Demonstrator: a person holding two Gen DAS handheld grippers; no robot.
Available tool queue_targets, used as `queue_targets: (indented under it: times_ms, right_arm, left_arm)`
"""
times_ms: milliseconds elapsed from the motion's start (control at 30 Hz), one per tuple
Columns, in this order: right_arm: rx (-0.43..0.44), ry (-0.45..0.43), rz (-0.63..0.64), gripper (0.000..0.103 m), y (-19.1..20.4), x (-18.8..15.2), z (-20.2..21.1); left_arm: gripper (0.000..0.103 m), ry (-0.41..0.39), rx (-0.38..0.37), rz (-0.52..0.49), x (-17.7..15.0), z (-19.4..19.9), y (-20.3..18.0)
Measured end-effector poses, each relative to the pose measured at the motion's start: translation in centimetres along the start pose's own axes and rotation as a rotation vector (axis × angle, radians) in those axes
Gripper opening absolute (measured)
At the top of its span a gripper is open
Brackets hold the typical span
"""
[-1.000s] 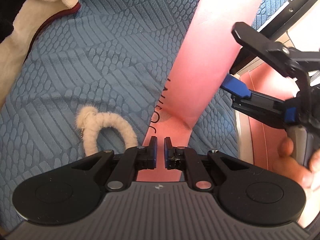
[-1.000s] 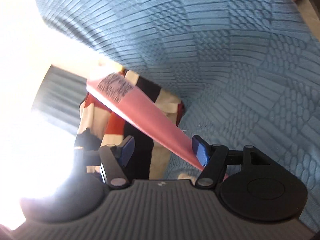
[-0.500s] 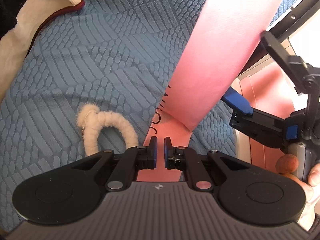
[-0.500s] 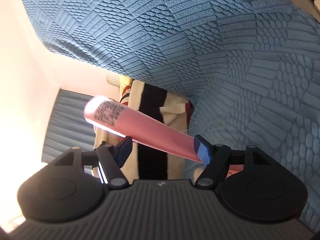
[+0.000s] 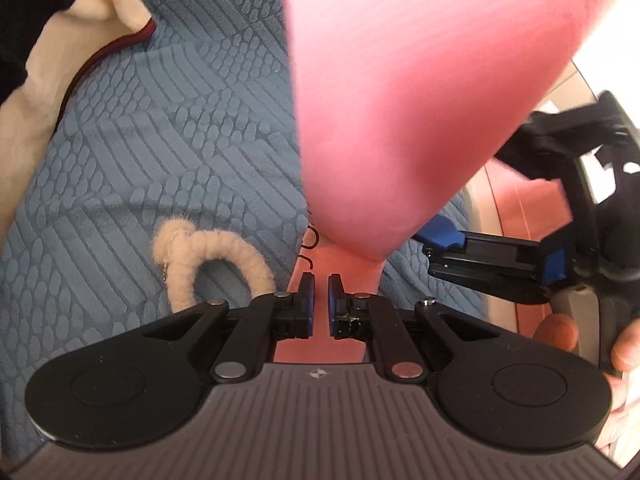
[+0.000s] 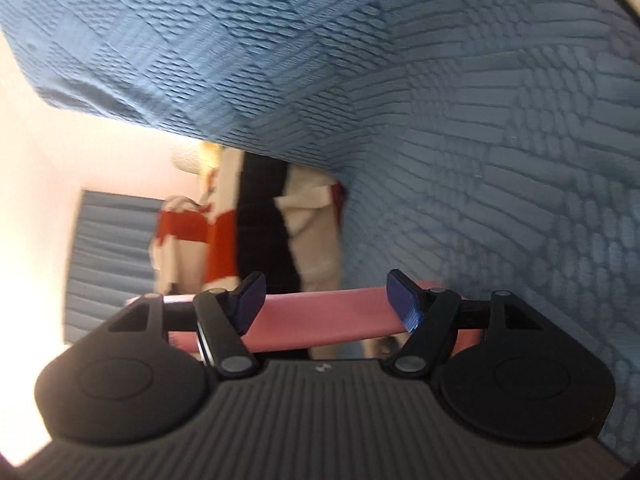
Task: Organize objects
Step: 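Grasp the folded pink bag with the right gripper and lift it up, then lower the folded pink bag onto the seat and open the right gripper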
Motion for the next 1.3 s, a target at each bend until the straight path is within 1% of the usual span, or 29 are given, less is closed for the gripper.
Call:
queue_targets:
  times_ms: [33,67,167,267,300,367,433,533,667,833,967,1033,1200,1300]
  right_arm:
    - [-0.033,0.012,-0.003,0.064,-0.3,-0.1,-0.1]
    - [-0.055,0.017,-0.011,0.063,-0.6,0.0,0.0]
    - [-0.087,0.03,-0.016,0.062,-1.2,0.1,0.3]
    - [-0.126,0.048,0.043,0.059,-1.0,-0.2,0.3]
    - [-0.136,0.056,0.059,0.056,-0.8,-0.4,0.3]
    - [-0.177,0.071,0.114,0.042,-0.5,-1.0,0.4]
    - [-0.235,0.077,0.199,0.037,0.1,-1.6,0.6]
    - [-0.282,0.082,0.311,0.036,1.1,-2.5,0.6]
    - [-0.289,0.096,0.319,0.036,0.7,-2.6,0.5]
    - [-0.302,0.115,0.339,0.036,0.6,-3.0,0.2]
    - [-0.352,0.129,0.388,0.036,0.5,-3.5,-0.2]
    - [-0.349,0.135,0.401,0.036,0.5,-3.7,-0.3]
    - [-0.381,0.134,0.477,0.036,0.8,-4.3,-0.6]
    - [-0.384,0.143,0.503,0.035,0.9,-4.6,-0.8]
  left_arm:
    - [0.011,0.001,0.006,-0.008,0.0,0.0,-0.2]
    - [0.011,0.003,0.011,-0.016,-0.1,0.0,-0.3]
    - [0.011,0.003,0.031,-0.05,-0.2,0.0,-0.8]
    - [0.011,-0.001,0.054,-0.095,-0.5,-0.3,-1.8]
    - [0.011,-0.003,0.062,-0.108,-0.8,-0.4,-2.3]
    - [0.011,-0.005,0.072,-0.134,-1.2,-0.4,-2.8]
    - [0.011,-0.007,0.082,-0.159,-1.6,-0.4,-3.4]
    - [0.011,-0.009,0.098,-0.188,-1.9,-0.6,-4.1]
    - [0.011,-0.009,0.119,-0.224,-2.4,-0.7,-5.0]
    - [0.011,-0.011,0.125,-0.219,-2.9,-0.5,-5.4]
    - [0.011,-0.015,0.152,-0.229,-3.5,-0.3,-6.0]
    - [0.011,-0.019,0.166,-0.237,-3.9,-0.2,-6.2]
    - [0.011,-0.035,0.191,-0.239,-4.7,0.1,-6.9]
    - [0.011,-0.038,0.206,-0.242,-4.2,0.2,-6.3]
Point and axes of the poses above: each gripper's, at about its wrist camera, not at the fingertips, and z roughly against the way its jaws point, y to its left, x to its top, the point moved 5 cm from there along -z, roughly the way its jaws point, and after that the axes turned 10 degrees about -x, right-handed, at the moved point
